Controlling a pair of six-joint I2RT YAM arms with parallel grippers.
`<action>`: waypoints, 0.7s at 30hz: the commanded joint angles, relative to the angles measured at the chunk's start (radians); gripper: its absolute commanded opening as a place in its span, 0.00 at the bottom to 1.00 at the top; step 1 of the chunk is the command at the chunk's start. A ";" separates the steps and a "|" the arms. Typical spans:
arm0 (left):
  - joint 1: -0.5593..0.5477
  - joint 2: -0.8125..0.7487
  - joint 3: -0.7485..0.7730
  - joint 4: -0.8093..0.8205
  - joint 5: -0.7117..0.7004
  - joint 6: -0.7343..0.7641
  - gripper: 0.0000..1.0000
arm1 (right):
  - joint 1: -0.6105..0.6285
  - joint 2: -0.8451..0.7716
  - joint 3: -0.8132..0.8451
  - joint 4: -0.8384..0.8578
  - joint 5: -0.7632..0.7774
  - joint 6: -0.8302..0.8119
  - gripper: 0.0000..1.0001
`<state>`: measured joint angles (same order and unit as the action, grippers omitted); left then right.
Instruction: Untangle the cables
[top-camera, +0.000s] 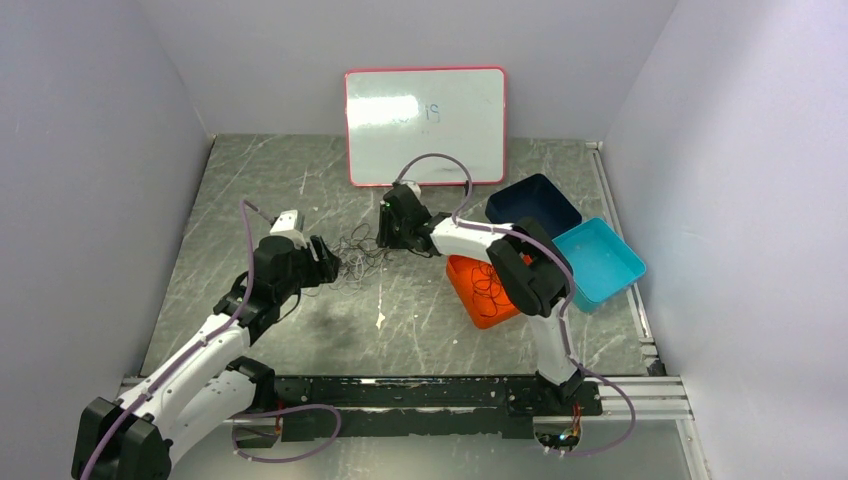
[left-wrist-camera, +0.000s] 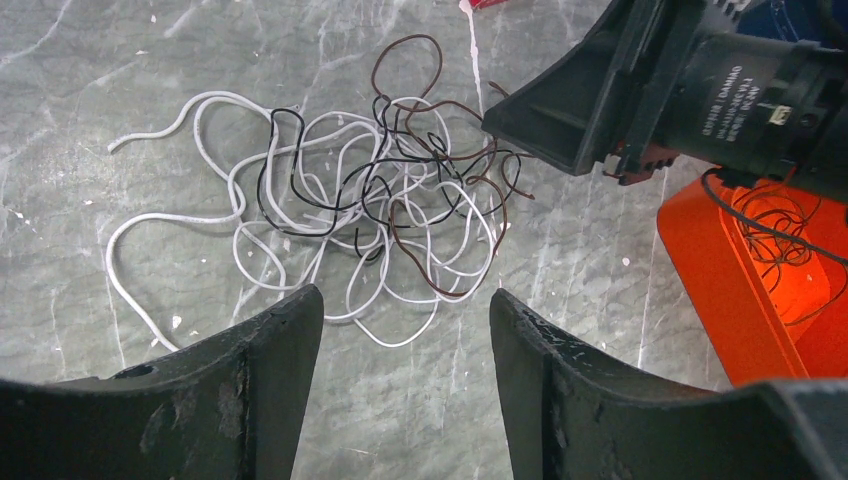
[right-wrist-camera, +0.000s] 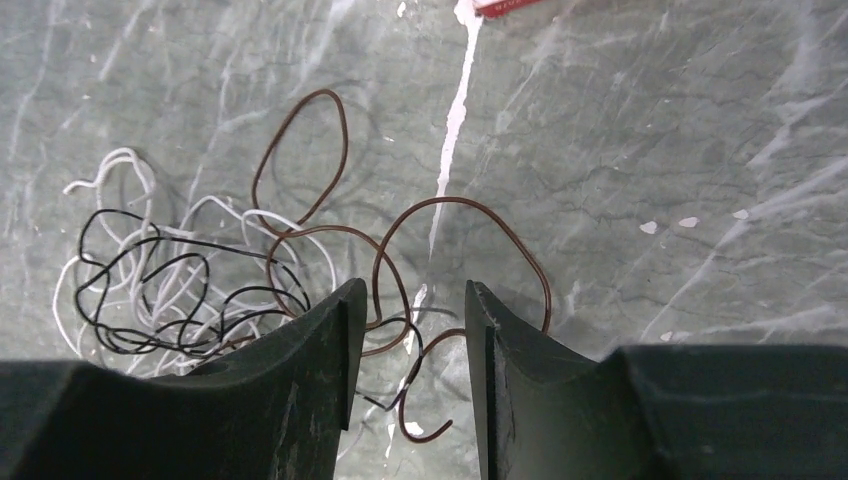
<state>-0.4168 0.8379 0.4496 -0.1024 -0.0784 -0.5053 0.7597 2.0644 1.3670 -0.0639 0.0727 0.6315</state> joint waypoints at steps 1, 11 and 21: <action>0.001 0.001 0.027 0.011 0.012 0.009 0.66 | 0.000 0.040 0.028 0.022 0.004 0.027 0.44; 0.002 -0.016 0.031 -0.005 -0.003 0.019 0.67 | 0.001 0.026 -0.008 0.114 0.002 0.008 0.17; 0.001 -0.037 0.044 -0.005 0.018 0.040 0.67 | 0.007 -0.163 -0.095 0.225 -0.046 -0.200 0.00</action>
<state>-0.4168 0.8299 0.4503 -0.1047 -0.0784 -0.4927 0.7609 2.0373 1.2995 0.0761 0.0490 0.5545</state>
